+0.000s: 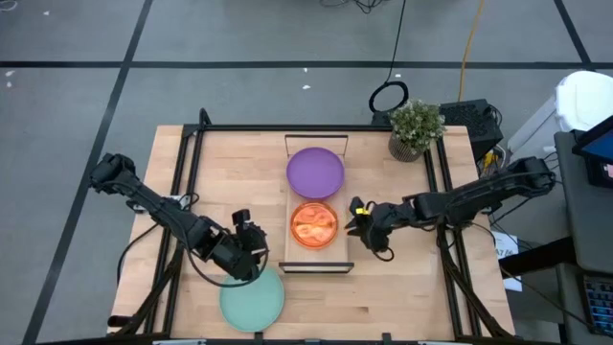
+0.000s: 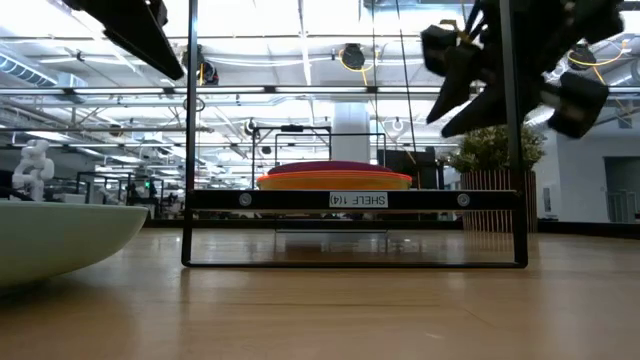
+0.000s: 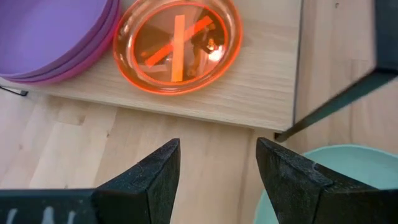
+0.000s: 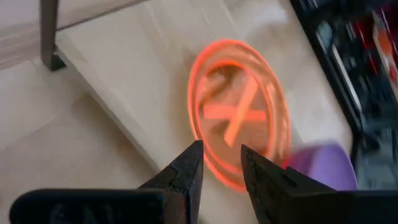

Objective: Place and stack plates onto a shelf
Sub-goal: Stack the light green plate on top of the purple plate on the shelf

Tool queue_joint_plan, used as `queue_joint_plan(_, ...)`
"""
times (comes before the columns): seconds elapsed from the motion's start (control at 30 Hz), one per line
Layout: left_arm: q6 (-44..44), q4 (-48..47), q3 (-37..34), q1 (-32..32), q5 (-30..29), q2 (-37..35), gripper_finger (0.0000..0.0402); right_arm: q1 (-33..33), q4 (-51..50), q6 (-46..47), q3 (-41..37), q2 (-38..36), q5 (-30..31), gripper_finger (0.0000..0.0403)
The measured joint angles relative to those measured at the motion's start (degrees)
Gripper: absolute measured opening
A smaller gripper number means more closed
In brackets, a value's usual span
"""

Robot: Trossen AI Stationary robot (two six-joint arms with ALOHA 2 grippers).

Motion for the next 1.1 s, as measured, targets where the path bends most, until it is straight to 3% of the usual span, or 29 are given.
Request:
queue_joint_plan(0.2,-5.9,0.0,0.0,-4.3,0.0,0.5,0.0216,3.3,-7.3,11.9,0.0,-7.2,8.8,0.0093)
queue_joint_plan(0.63,-15.7,4.3,0.0,-18.0,6.9,4.8,0.0216,9.0,-15.9,41.0,0.0,-12.7,9.2,0.0093)
queue_joint_plan(1.1,-10.8,13.1,0.0,-24.8,11.6,10.5,0.0216,12.0,-14.9,43.2,0.0,-12.5,9.4,0.0093)
